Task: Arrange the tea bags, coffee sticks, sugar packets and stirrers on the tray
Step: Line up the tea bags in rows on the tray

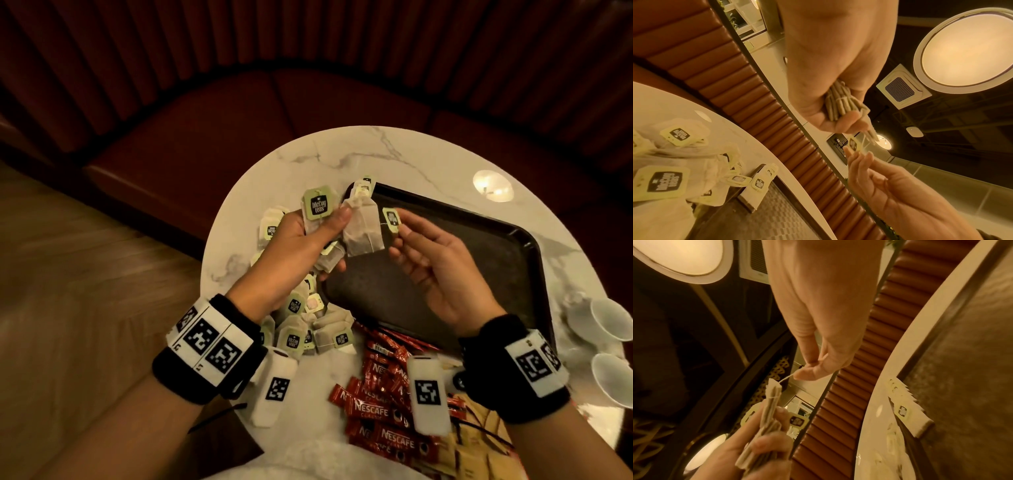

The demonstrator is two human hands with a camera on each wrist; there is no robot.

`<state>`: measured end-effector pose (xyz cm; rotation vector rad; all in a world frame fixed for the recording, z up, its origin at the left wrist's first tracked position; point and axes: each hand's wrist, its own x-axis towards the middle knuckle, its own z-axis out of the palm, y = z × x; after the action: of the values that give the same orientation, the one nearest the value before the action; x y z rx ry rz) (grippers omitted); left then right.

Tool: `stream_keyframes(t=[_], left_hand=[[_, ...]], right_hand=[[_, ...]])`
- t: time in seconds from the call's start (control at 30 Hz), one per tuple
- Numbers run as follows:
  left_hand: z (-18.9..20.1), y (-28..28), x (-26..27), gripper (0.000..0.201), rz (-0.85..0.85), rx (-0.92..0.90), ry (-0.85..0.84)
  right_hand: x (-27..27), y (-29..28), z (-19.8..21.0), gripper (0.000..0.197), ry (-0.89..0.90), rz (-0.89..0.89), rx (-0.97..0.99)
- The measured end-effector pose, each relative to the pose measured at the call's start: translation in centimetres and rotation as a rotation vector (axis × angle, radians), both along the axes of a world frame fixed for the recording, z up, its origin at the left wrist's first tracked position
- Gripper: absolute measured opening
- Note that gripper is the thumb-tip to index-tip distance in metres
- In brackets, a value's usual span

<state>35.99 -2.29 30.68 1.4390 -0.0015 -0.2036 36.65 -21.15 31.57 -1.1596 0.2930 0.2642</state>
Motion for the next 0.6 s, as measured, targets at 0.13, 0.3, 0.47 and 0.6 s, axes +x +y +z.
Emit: stream_keyframes(t=[0.13,0.3,0.47,0.6], left_hand=[[0.1,0.0,0.4,0.024,0.125,-0.013,-0.047],[0.3,0.1,1.1,0.025,0.252,-0.064,-0.103],[0.8,0.3,1.5,0.017,0.338,-0.104,-0.144],[1.1,0.0,1.5,0.018,0.343,-0.121,-0.152]], right_hand=[[-0.8,0.0,-0.9,0.015,0.125,-0.076,0.088],[-2.1,0.0,-0.9,0.008,0.137,-0.060,0.142],[-2.9,-0.4,-1.8,0.006,0.090,-0.001,0.170],[-3.0,-0.3,-1.9,0.022,0.096,0.053,0.164]])
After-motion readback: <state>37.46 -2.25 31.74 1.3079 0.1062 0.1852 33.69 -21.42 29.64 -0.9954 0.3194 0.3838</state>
